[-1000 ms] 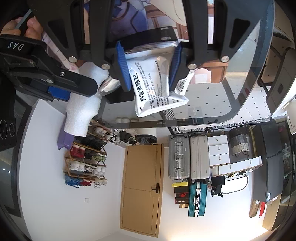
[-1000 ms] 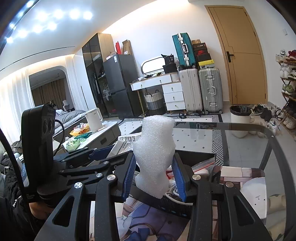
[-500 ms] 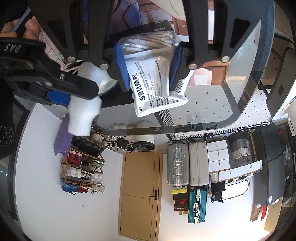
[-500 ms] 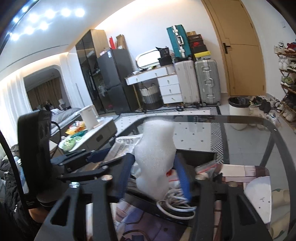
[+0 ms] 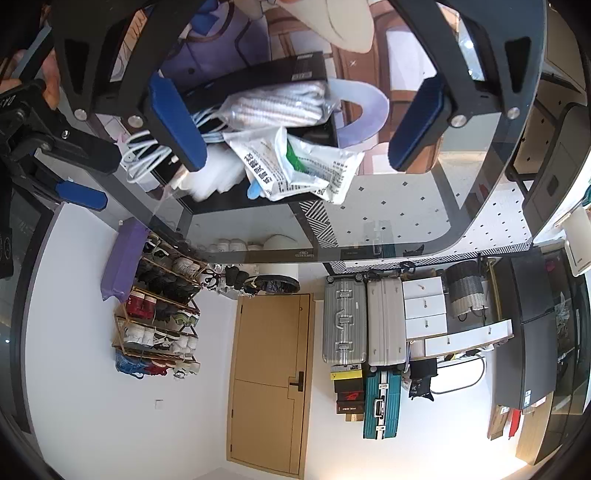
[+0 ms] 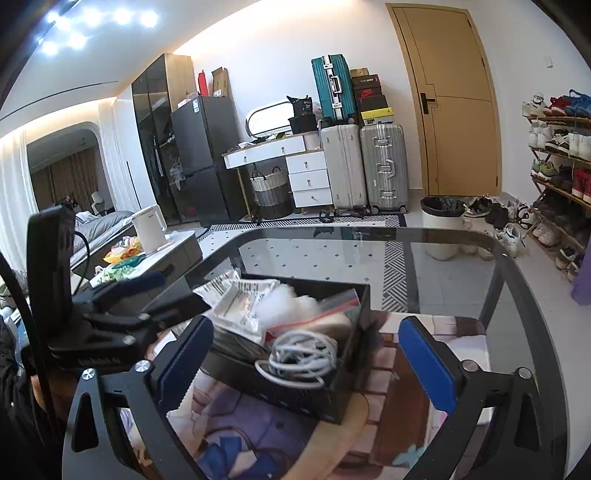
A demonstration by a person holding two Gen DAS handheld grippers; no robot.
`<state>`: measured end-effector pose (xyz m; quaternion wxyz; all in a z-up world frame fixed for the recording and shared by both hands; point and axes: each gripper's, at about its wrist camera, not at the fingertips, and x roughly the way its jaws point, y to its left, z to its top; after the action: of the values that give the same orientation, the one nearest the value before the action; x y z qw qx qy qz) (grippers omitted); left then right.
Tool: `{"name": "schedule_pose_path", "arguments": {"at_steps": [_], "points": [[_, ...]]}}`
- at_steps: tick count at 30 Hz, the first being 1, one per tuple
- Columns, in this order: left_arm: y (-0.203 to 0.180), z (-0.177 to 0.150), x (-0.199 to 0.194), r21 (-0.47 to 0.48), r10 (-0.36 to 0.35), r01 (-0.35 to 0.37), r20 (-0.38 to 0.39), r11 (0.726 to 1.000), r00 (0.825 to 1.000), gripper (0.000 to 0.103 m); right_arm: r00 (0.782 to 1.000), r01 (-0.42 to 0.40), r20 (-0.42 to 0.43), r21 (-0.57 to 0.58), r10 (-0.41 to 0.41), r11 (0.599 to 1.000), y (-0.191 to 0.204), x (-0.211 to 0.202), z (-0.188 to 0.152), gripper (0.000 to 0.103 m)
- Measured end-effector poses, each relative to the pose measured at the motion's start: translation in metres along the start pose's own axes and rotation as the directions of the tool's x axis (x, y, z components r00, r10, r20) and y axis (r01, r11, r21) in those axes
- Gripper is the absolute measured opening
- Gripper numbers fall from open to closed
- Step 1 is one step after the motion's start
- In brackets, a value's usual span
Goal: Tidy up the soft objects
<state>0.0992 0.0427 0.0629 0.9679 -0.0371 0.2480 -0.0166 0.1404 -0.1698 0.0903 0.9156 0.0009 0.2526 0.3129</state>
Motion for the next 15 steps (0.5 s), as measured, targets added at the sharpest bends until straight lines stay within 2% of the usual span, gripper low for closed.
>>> {"name": "schedule_pose_path", "arguments": {"at_steps": [8, 15], "points": [[0.008, -0.016, -0.009, -0.023, 0.037, -0.037, -0.01, 0.999, 0.999, 0.103, 1.0, -0.006, -0.005, -0.018, 0.006, 1.0, 0.004, -0.008, -0.025, 0.102], [0.008, -0.03, -0.014, -0.017, 0.045, -0.046, -0.029, 0.999, 0.999, 0.103, 1.0, -0.029, 0.001, -0.037, 0.029, 0.999, 0.013, -0.01, -0.029, 0.102]]}}
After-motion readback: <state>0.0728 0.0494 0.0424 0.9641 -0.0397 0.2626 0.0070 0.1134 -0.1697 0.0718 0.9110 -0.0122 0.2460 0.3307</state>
